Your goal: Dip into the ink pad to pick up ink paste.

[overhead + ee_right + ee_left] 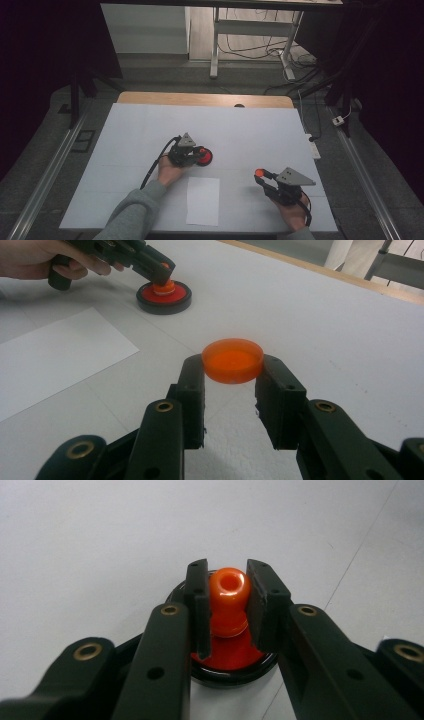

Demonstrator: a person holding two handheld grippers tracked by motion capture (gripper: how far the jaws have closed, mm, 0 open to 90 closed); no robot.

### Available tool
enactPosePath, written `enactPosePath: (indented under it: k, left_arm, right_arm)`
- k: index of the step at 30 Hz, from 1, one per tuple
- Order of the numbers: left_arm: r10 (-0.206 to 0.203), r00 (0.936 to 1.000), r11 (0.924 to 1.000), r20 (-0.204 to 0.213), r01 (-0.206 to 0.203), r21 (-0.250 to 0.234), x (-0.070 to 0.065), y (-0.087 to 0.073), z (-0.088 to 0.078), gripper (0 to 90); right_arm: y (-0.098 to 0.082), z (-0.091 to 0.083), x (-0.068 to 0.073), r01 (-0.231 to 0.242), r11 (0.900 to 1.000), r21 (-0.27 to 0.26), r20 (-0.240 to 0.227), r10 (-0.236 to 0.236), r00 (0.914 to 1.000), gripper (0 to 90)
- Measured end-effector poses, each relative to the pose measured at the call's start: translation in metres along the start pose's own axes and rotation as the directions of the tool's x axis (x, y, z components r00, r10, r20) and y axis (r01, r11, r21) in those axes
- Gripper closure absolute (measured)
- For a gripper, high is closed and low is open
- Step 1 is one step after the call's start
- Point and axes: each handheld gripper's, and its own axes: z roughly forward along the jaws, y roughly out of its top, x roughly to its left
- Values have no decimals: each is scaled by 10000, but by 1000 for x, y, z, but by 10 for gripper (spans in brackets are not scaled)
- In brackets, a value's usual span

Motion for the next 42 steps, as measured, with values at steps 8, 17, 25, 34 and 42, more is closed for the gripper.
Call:
enactPosePath:
  k: [8,17,25,34,42]
  left_arm:
    - [-32,10000,10000,42,32,-8,1,0,0,733]
    - [45,10000,10000,-39,-46,-29,-1,0,0,732]
    - [42,10000,10000,-19,-42,-59,0,-1,0,731]
    - [-168,9989,9939,427,213,-1080,1,9,-15,729]
    - [-90,9975,9902,706,187,-1381,-2,17,-28,728]
  right_arm:
    - [0,-1,0,-44,10000,-23,1,44,10000,646]
    - [0,-1,0,-14,10000,-22,0,14,10000,646]
    - [1,-1,0,17,10000,-37,-9,-17,10000,646]
    - [1,-1,-1,-19,10000,-41,-19,19,10000,645]
    - [1,-2,-1,25,9999,-98,4,-25,10000,646]
